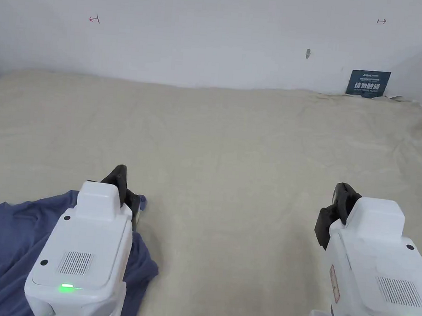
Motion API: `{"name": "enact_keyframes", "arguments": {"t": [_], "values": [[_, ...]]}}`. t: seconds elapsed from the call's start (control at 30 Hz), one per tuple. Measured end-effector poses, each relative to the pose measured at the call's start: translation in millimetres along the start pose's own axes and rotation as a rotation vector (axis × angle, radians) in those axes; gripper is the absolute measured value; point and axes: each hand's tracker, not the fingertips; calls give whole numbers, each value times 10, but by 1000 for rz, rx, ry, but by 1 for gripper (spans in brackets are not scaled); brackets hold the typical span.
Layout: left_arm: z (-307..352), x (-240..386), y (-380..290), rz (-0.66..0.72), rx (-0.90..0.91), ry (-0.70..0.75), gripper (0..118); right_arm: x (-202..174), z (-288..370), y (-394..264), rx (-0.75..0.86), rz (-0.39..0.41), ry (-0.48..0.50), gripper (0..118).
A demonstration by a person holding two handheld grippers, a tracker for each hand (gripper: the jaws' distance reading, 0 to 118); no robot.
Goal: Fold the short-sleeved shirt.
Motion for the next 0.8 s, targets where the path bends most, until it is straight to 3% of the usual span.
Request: {"name": "enact_keyframes", "arguments": {"t": [0.17,0.8], "values": [[3,-36,0,61,-18,-7,0,-4,-1,0,3,5,-8,0],[-14,-74,-17,48,-17,8,0,4,-16,24,9,16,-5,0]]}}
